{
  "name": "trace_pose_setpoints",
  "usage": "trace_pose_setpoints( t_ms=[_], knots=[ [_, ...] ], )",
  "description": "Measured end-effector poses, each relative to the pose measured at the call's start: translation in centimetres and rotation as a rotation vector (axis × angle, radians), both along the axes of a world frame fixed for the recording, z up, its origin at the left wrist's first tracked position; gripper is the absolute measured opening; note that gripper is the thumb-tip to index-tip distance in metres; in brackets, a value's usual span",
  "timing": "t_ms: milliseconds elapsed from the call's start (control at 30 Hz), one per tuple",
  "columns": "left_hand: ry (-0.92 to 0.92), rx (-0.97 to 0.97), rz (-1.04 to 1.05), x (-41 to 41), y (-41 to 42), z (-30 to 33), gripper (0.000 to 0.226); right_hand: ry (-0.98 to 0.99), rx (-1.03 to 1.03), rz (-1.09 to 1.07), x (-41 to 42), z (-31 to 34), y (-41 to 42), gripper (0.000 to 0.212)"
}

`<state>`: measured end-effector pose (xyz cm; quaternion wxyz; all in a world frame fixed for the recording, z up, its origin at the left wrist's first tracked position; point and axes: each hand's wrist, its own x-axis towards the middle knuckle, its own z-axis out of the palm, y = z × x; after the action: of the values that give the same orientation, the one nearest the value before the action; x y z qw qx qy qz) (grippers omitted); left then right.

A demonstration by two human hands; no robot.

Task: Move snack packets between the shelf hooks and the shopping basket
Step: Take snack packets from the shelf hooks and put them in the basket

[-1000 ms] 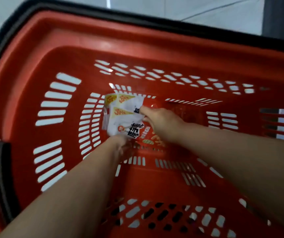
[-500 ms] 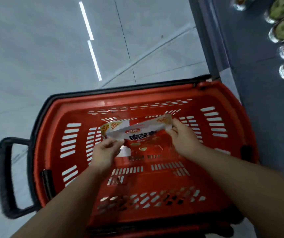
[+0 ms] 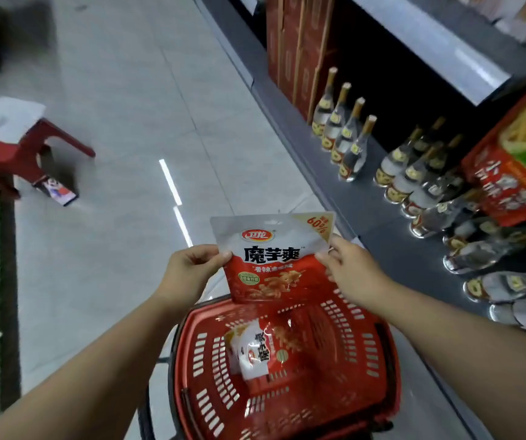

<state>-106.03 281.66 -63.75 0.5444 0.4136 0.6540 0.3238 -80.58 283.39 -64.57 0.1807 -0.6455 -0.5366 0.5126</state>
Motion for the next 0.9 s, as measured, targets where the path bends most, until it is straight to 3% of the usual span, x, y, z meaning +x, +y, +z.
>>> trace_pose_setpoints(
  t_ms=[233,433,567,700,800,900],
  knots=[
    [-0.004,0.259,-0.150,1.8,5.8,20.0,0.017,0.061,0.220,-0.094,2.2,21.1,2.2,0.019],
    [0.002,0.492,-0.233,3.9,7.1,37.7,0.017,-0.059,0.449,-0.154,4.3,39.3,1.1,0.021],
    [0.008,0.652,-0.268,5.6,7.1,48.5,0.016,-0.038,0.590,-0.232,5.5,49.8,-0.6,0.012],
    [0.049,0.792,-0.366,7.7,6.5,58.2,0.016,-0.055,0.722,-0.336,7.4,58.0,-2.6,0.025],
    [0.024,0.845,-0.408,9.9,6.0,63.7,0.017,-0.039,0.791,-0.410,8.7,63.4,-4.9,0.011],
    [-0.036,0.894,-0.447,13.3,4.8,67.5,0.013,-0.045,0.865,-0.516,11.0,67.3,-7.2,0.024]
  ],
)
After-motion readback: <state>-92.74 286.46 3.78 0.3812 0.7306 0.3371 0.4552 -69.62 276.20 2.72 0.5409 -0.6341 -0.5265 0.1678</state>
